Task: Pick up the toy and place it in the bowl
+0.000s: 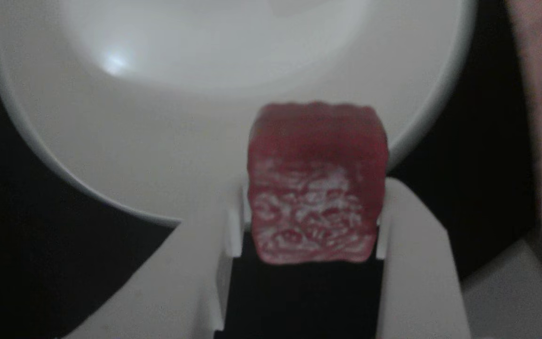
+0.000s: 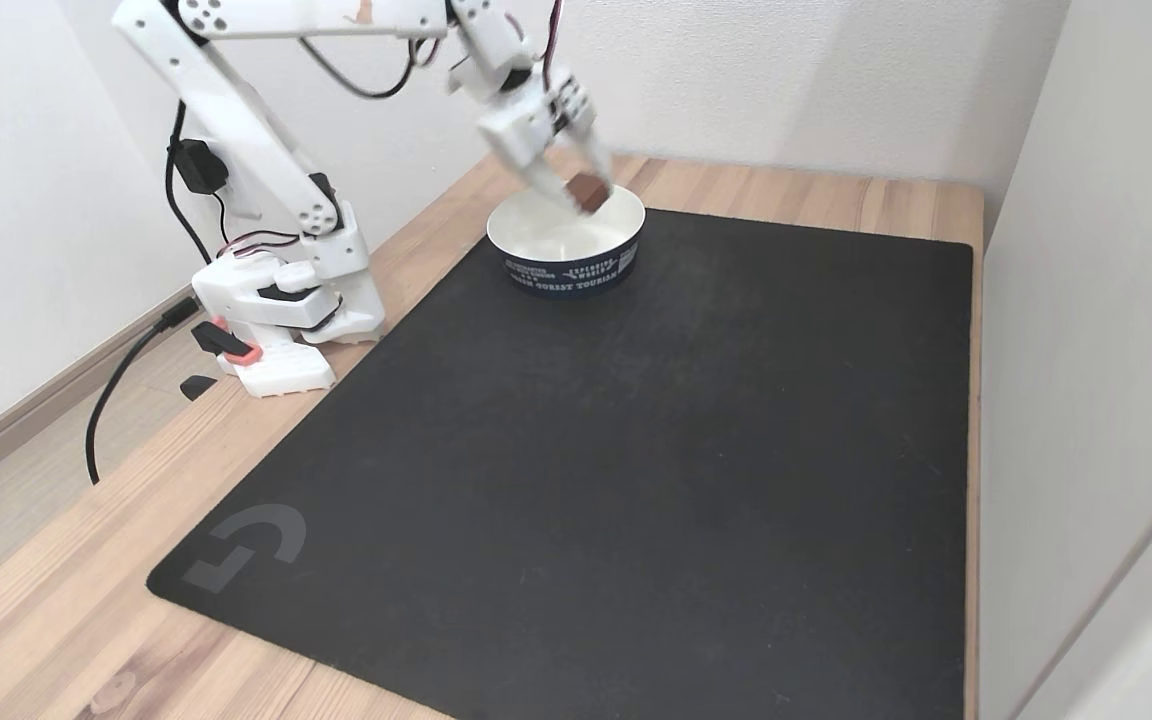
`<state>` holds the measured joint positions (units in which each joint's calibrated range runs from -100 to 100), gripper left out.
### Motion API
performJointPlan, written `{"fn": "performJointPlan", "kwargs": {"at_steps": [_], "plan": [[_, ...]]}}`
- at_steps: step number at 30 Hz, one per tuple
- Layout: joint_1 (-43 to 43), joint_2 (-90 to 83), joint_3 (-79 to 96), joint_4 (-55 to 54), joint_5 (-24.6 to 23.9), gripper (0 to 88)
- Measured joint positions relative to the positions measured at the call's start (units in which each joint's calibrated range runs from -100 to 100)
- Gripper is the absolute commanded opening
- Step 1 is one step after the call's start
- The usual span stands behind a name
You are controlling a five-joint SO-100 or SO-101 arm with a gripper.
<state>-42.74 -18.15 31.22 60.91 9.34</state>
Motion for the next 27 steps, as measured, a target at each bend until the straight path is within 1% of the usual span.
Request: {"fn": "performJointPlan", "kwargs": {"at_steps": [2, 12, 14, 15, 16, 20, 23, 27], "plan": [[-1.3, -0.4, 2.3, 0.0, 0.3, 2.4], [-1.2, -0.7, 7.2, -0.8, 0.2, 3.5], [-0.9, -0.7, 7.3, -0.8, 0.2, 8.3], [-0.9, -0.7, 7.3, -0.8, 0.2, 15.5], [-1.3, -0.7, 7.3, -1.3, 0.2, 19.5], [-1.4, -0.7, 7.3, -1.4, 0.2, 32.2], [-1.2, -0.7, 7.3, -2.7, 0.2, 33.6], [-1.3, -0.7, 7.3, -4.0, 0.2, 33.0]]}}
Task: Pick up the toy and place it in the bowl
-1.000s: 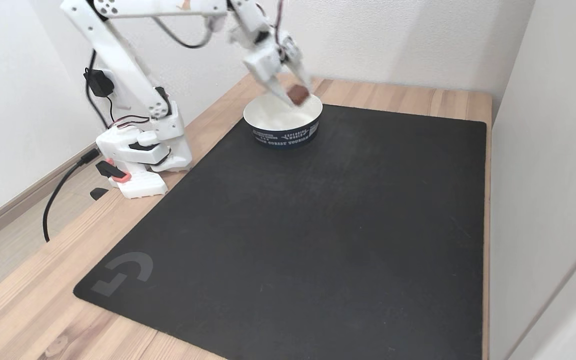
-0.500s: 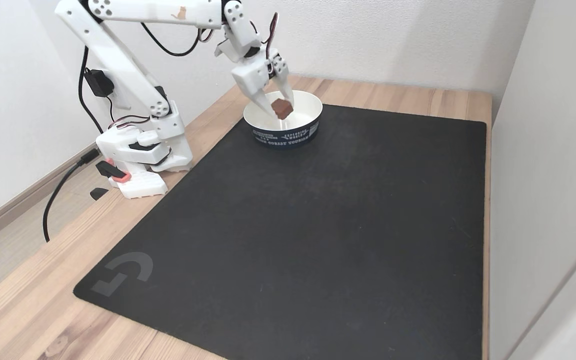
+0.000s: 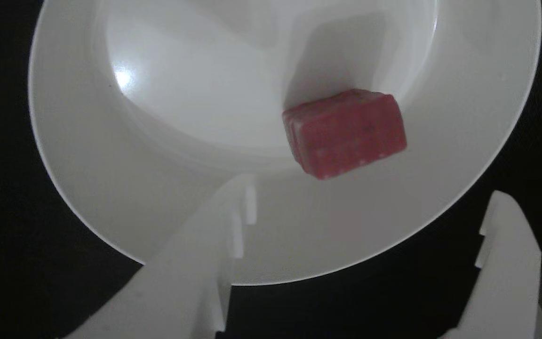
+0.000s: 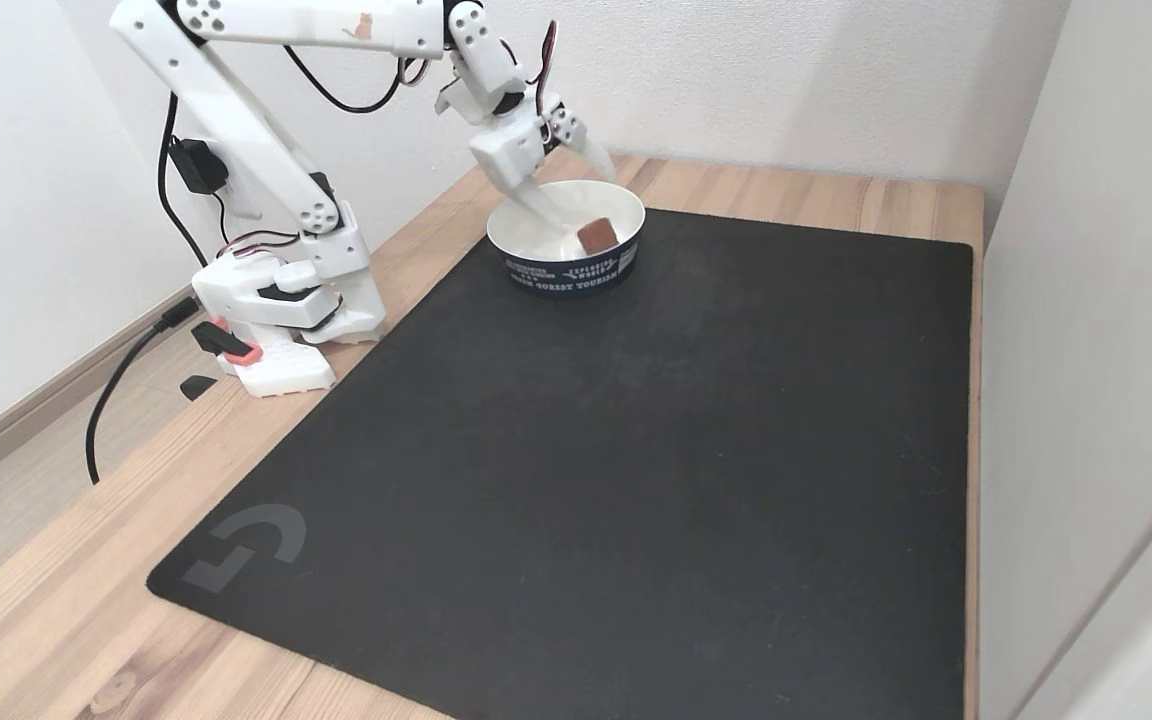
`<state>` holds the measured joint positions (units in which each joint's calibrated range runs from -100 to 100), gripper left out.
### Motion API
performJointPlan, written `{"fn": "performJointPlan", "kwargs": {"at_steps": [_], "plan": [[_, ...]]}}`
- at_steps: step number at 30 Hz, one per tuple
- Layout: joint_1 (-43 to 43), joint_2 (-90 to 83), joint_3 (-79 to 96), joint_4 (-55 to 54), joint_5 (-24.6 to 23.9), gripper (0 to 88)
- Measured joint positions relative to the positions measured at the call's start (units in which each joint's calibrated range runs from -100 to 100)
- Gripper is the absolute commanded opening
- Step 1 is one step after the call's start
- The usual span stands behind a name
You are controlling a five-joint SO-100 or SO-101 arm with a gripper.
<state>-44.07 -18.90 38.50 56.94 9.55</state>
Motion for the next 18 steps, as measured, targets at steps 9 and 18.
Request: {"fn": "performJointPlan", "kwargs": {"at_steps": [9, 18], "plan": [[12.7, 0.0, -7.1, -3.3, 0.0, 2.9], [32.8, -3.2, -13.7, -3.2, 0.1, 2.2]]}}
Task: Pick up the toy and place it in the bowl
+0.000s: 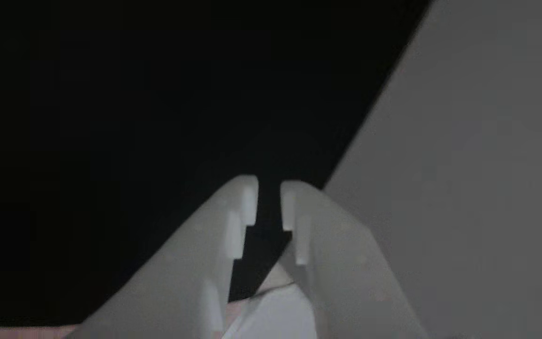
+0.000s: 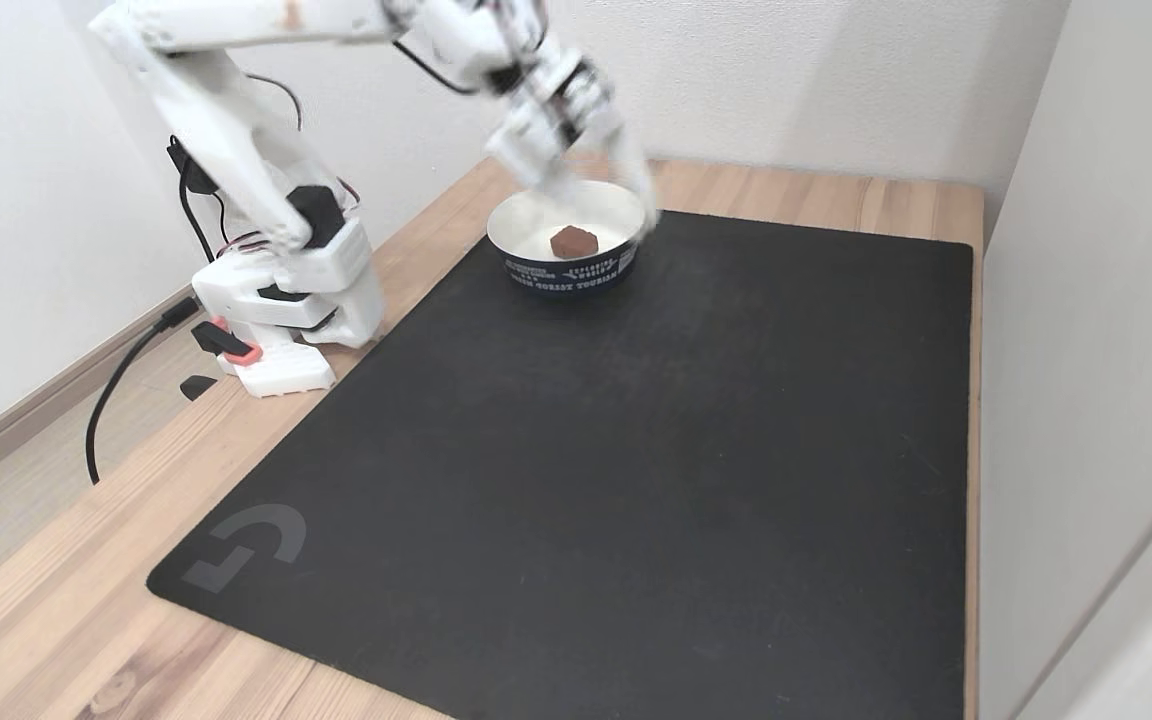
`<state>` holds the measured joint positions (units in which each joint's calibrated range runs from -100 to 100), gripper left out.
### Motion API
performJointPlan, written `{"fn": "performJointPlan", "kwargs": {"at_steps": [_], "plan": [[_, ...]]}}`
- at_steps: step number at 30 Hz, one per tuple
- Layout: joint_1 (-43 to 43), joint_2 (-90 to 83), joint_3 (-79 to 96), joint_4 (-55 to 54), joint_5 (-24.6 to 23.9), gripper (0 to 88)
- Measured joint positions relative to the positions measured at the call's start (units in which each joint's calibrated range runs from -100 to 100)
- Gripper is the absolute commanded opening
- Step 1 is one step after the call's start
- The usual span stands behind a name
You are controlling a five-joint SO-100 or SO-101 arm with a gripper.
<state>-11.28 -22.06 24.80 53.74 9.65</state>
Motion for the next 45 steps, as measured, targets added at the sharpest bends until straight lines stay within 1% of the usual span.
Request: {"fn": "performJointPlan", "kwargs": {"at_steps": [2, 3, 4, 8, 9, 11, 12, 14, 16, 18, 25, 37, 43, 45], "plan": [[1.2, -1.4, 2.1, -0.1, 0.0, 2.2], [3.0, -3.4, 4.9, -0.1, 0.2, 2.2], [6.6, -7.1, 11.8, -0.1, 0.1, 2.2], [8.4, -14.0, 22.4, -0.1, -0.1, 2.2], [7.6, -17.7, 28.2, -0.1, 0.1, 2.2], [7.9, -20.2, 30.9, -0.1, -0.3, 2.2], [5.7, -24.6, 35.6, -0.1, -0.1, 2.2], [5.2, -27.9, 38.3, -0.1, -0.4, 2.2], [2.3, -32.4, 42.5, -0.1, -0.2, 2.2], [2.1, -38.1, 46.6, -0.1, -0.3, 2.2], [1.8, -48.2, 55.0, -0.1, -2.4, 2.2], [1.4, -61.5, 68.4, -0.1, -2.5, 2.2], [1.2, -66.6, 69.6, 1.5, -2.9, 2.2], [-1.0, -68.9, 70.1, 3.6, -2.9, 2.2]]}}
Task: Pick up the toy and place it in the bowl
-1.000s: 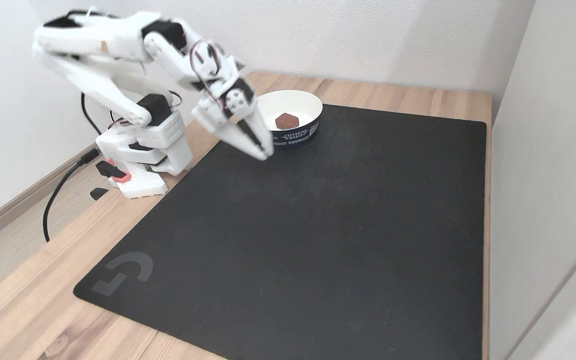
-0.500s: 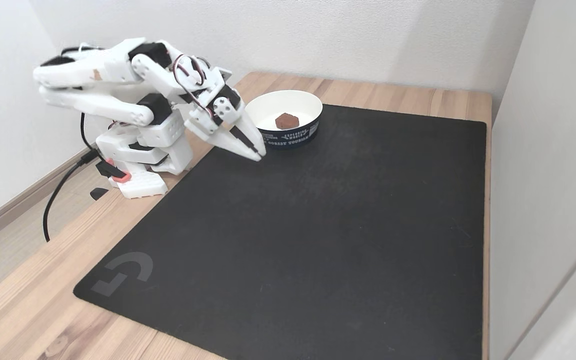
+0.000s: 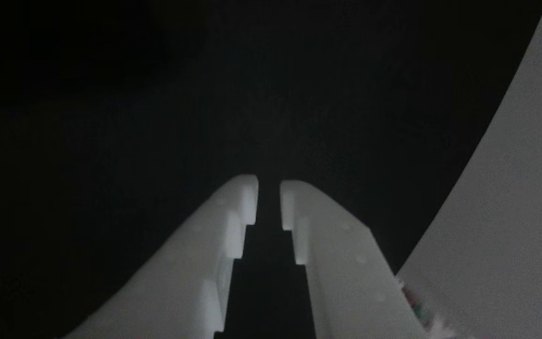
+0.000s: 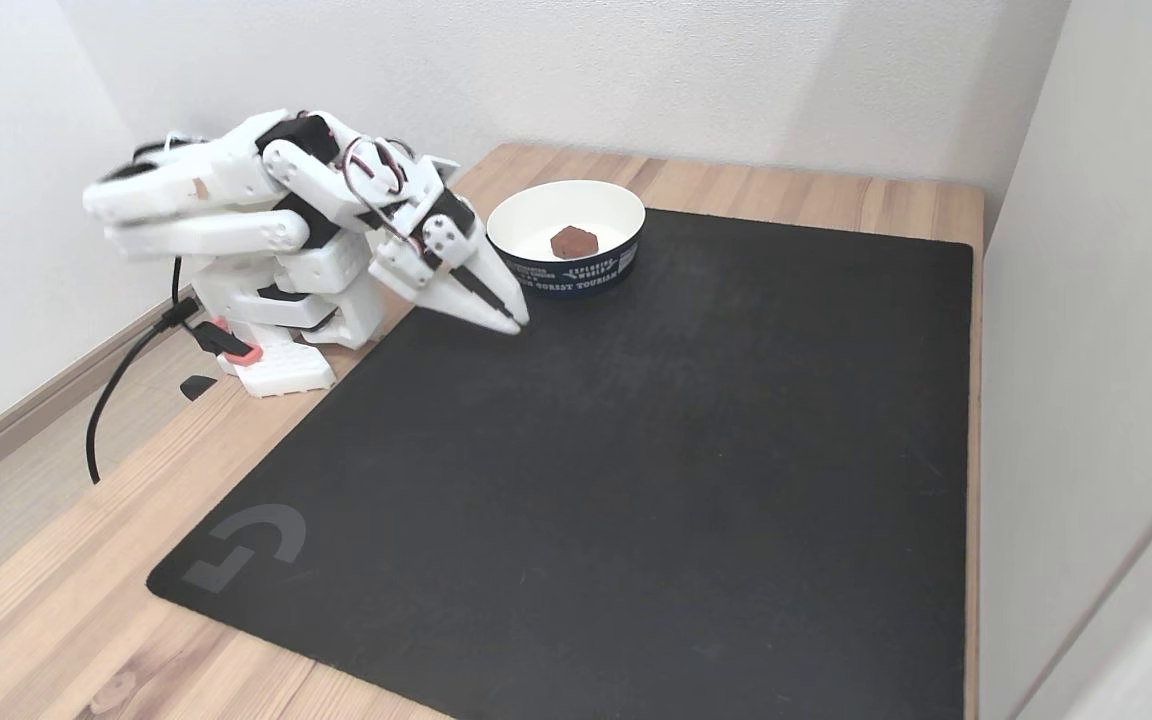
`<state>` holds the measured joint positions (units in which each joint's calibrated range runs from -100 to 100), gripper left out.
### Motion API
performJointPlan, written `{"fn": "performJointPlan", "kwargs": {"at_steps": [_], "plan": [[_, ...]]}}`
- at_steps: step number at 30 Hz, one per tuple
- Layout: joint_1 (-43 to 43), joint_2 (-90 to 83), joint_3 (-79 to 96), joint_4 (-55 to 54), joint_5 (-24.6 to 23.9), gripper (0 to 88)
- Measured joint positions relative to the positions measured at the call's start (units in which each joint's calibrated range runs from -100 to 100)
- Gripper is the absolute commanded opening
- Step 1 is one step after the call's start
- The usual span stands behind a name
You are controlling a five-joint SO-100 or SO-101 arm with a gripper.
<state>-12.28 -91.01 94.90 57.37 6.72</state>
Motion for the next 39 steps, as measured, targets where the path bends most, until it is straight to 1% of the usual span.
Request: {"fn": "performJointPlan", "kwargs": {"at_steps": [6, 39], "plan": [[-0.3, -8.0, 1.8, 4.3, 0.0, 2.2], [-0.8, -8.0, 1.8, 4.5, 0.0, 2.2]]}}
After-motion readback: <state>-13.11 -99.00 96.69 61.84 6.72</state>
